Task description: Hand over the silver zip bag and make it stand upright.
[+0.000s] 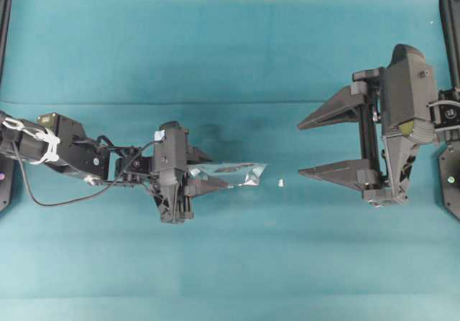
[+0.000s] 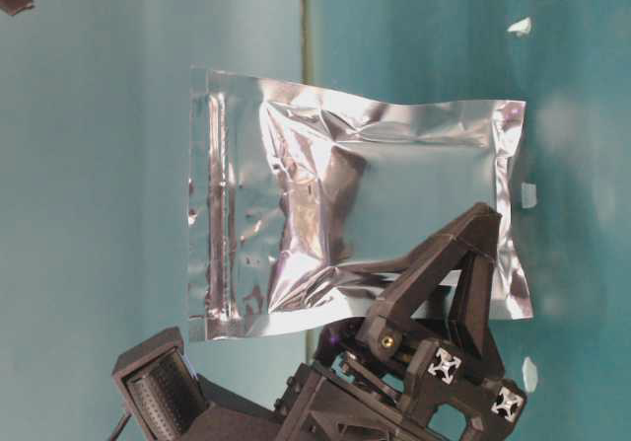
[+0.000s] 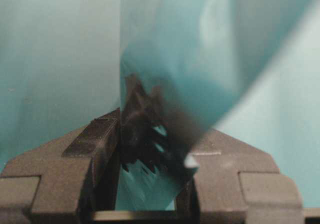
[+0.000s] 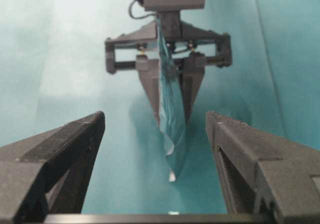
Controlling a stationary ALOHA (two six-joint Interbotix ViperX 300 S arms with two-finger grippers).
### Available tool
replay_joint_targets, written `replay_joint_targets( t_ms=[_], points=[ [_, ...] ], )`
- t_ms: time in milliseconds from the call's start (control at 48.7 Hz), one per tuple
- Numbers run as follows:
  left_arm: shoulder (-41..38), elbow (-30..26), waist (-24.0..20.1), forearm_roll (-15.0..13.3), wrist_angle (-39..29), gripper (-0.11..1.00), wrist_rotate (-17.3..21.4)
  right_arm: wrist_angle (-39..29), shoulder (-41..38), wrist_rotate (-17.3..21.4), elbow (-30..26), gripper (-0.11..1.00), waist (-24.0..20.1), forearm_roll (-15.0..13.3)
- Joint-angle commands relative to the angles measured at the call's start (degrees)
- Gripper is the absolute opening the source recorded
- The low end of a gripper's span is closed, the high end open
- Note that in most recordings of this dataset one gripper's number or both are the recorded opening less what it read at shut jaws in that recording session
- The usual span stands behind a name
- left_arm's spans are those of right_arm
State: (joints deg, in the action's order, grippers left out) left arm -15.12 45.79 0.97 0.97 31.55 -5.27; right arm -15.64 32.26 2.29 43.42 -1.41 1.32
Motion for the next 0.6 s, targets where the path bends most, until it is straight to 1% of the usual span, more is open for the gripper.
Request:
replay_joint_targets(
  t_ms=[0,575],
  points=[
    [0.0,-0.4,0.9,0.2,-0.2,0.24,-0.1,0.6,0.5,0.4,-0.5,0.91,-0.2,0.1],
    [0.0,-0.5,1.0,0.3,-0.2,0.24,-0.2,0.7,0.5,0.4,-0.2,0.91,-0.1,0.1]
  ],
)
